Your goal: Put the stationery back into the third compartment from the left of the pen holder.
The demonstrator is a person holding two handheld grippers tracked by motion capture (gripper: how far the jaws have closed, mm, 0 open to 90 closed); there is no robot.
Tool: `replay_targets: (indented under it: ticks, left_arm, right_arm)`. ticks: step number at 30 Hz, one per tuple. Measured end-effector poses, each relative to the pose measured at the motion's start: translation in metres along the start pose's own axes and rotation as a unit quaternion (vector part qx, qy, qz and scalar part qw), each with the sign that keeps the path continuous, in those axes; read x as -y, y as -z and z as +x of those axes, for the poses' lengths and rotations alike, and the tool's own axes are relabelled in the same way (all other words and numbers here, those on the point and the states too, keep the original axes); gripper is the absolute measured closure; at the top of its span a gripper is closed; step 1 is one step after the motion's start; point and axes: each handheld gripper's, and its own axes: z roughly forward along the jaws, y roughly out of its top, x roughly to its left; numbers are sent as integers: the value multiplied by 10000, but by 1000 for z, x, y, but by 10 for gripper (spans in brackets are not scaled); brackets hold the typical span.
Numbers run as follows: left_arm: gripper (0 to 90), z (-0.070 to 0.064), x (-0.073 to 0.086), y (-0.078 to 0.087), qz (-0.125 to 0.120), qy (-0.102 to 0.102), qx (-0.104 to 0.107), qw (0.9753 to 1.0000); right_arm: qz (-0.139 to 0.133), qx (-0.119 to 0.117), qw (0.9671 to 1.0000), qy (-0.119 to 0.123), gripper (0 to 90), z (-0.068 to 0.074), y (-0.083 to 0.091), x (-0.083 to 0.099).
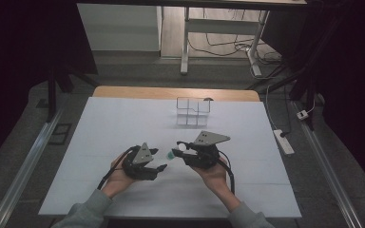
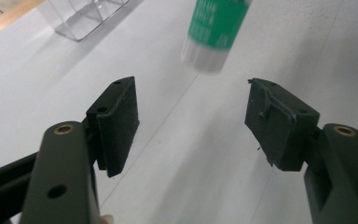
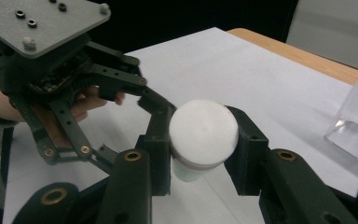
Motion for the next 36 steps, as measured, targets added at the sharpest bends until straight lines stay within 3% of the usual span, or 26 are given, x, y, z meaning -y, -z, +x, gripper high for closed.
replay_targets:
  ticks: [11, 16, 23, 36]
  left_arm:
    - [329, 10, 29, 32, 166, 245, -153, 9994]
    - [321, 17, 46, 46, 223, 451, -381, 9980]
    - [320, 27, 68, 64, 263, 752, -509, 9955]
    - [319, 30, 86, 71, 417, 882, -550, 9937]
  right_arm:
    - [-118, 230, 9997, -3, 639, -10, 13, -5]
    - [-207, 357, 9991, -5, 639, -16, 20, -9]
    - [-303, 559, 9979, -81, 640, -26, 27, -12]
    - [-500, 864, 9948, -206, 639, -50, 35, -25]
